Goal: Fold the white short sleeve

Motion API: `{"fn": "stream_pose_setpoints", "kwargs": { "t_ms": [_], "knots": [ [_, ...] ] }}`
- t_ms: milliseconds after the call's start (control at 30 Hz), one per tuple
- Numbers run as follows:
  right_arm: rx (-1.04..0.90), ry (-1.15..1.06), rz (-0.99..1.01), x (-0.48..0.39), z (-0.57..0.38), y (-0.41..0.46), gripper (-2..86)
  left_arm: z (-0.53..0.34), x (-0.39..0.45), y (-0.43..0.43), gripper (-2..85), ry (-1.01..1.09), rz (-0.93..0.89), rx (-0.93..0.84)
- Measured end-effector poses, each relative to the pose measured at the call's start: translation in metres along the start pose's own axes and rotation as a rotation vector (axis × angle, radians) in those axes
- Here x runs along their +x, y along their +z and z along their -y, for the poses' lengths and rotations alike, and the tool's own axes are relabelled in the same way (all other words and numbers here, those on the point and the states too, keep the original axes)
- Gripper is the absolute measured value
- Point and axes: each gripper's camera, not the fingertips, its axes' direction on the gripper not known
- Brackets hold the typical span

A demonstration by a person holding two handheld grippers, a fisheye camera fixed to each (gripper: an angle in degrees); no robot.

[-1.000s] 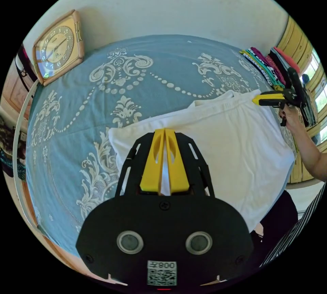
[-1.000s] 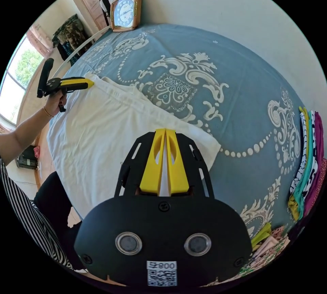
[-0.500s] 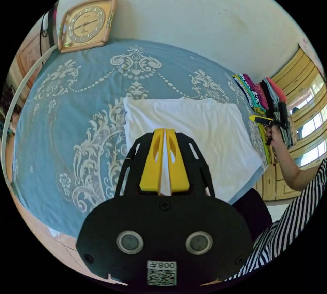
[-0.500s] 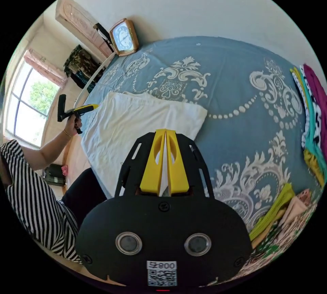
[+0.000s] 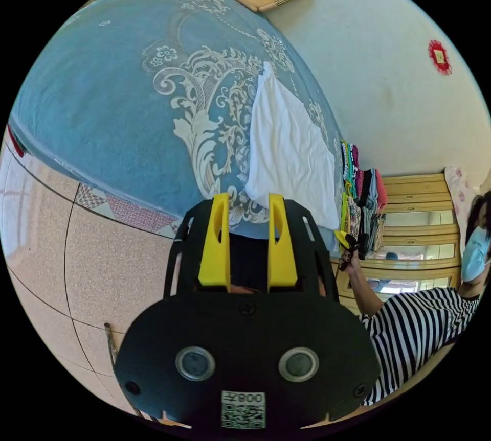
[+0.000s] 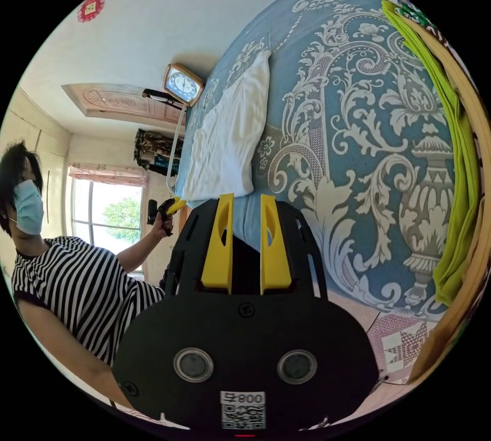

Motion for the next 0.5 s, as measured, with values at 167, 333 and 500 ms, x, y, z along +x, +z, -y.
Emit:
{"fn": "stream_pose_setpoints", "kwargs": {
  "t_ms": [167, 333, 500],
  "knots": [
    [-0.056, -0.039, -0.047, -0.016, 0.002, -0.002, 7.8, 0.001, -0.002, 0.012, 8.6, 0.001, 0.047, -0.008],
    [-0.066, -0.056, -0.052, -0.032, -0.003, -0.004, 5.4, -0.007, -0.011, 0.022, 4.5, -0.03, -0.061, 0.033],
    [-0.067, -0.056, -0.044, -0.04, -0.007, -0.017, 2.4, -0.019, -0.014, 0.036, 1.4, -0.06, -0.089, 0.032]
  ]
}}
